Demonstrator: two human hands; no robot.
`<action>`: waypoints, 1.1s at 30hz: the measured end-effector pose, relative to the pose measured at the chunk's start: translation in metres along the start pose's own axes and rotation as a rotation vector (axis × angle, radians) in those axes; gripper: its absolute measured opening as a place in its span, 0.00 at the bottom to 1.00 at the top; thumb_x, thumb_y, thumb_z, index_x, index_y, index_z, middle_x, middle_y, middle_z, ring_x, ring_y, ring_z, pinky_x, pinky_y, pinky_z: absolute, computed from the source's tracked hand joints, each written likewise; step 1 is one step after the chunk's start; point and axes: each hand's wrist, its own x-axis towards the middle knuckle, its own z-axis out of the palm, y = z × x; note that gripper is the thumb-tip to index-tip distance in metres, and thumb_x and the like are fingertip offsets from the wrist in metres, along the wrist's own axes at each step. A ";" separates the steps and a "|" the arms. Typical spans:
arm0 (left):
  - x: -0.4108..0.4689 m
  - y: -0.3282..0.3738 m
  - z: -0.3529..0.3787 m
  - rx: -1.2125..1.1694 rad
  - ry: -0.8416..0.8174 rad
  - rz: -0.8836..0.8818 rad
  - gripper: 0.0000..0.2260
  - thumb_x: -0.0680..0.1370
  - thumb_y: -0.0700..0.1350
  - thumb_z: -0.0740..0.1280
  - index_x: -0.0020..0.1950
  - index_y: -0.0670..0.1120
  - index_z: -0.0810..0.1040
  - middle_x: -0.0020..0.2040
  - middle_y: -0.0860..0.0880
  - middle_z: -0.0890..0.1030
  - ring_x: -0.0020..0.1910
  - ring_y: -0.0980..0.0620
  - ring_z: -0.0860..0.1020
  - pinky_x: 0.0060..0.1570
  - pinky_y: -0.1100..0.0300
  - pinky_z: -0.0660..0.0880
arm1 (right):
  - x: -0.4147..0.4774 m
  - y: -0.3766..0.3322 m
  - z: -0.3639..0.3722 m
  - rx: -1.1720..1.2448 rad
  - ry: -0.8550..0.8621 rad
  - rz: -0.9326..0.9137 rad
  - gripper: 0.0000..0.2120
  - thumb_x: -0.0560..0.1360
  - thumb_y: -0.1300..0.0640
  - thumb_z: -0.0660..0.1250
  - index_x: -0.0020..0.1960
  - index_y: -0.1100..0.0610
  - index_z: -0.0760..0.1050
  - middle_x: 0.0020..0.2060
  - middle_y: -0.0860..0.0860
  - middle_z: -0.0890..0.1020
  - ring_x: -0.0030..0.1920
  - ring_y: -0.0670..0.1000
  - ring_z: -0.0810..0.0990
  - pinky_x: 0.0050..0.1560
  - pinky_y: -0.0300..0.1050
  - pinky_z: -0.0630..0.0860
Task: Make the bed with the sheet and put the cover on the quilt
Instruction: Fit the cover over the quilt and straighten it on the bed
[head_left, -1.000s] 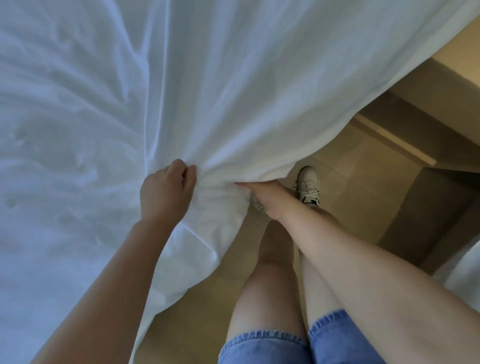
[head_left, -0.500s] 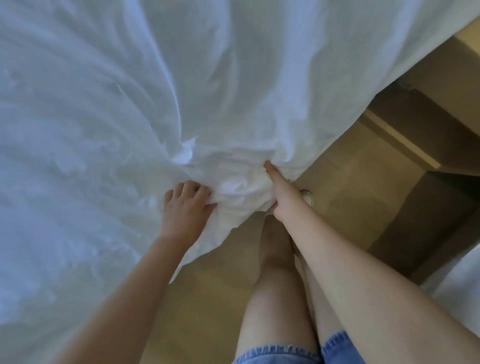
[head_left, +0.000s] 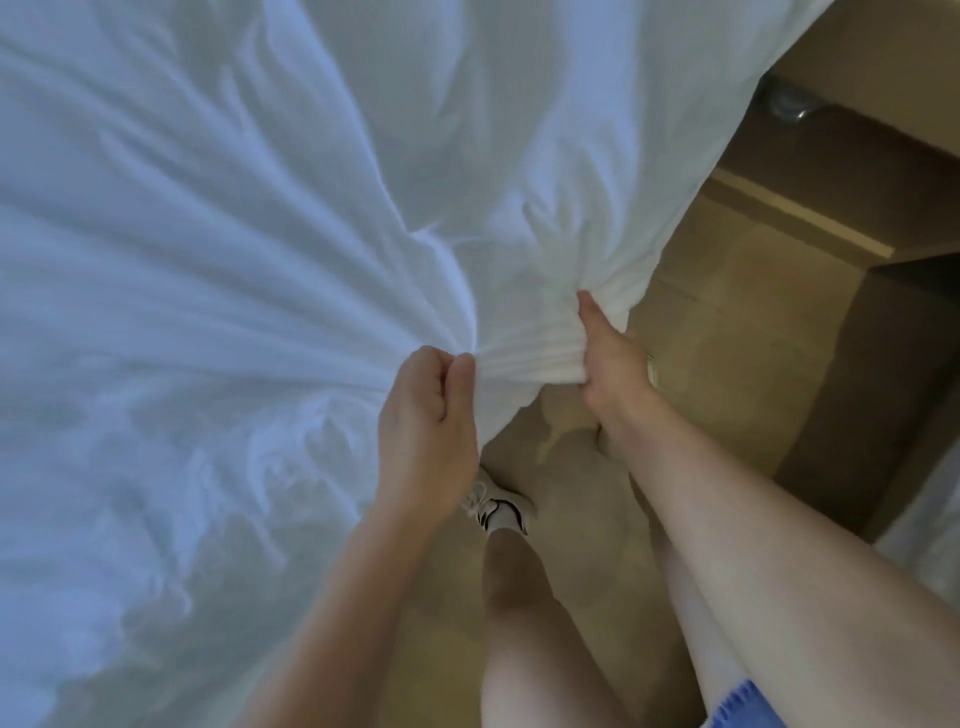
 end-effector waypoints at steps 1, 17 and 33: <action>-0.002 -0.002 -0.003 0.120 -0.048 0.050 0.17 0.82 0.45 0.55 0.32 0.47 0.59 0.30 0.52 0.63 0.28 0.55 0.63 0.32 0.59 0.58 | -0.001 0.003 -0.001 -0.093 0.081 -0.062 0.08 0.71 0.50 0.73 0.43 0.51 0.76 0.48 0.50 0.83 0.45 0.48 0.81 0.51 0.43 0.78; 0.064 -0.084 -0.111 0.580 0.033 0.143 0.20 0.81 0.51 0.55 0.34 0.41 0.68 0.36 0.39 0.74 0.42 0.38 0.74 0.38 0.55 0.62 | -0.079 0.109 0.072 -0.159 -0.474 -0.052 0.38 0.66 0.41 0.73 0.72 0.48 0.63 0.63 0.45 0.75 0.60 0.48 0.76 0.57 0.46 0.76; -0.010 -0.141 -0.059 1.003 -0.478 0.489 0.24 0.74 0.64 0.63 0.64 0.51 0.71 0.61 0.51 0.71 0.60 0.48 0.71 0.58 0.54 0.66 | -0.093 0.164 -0.009 -0.360 0.202 0.065 0.12 0.77 0.54 0.62 0.39 0.59 0.76 0.35 0.52 0.78 0.35 0.50 0.76 0.35 0.40 0.71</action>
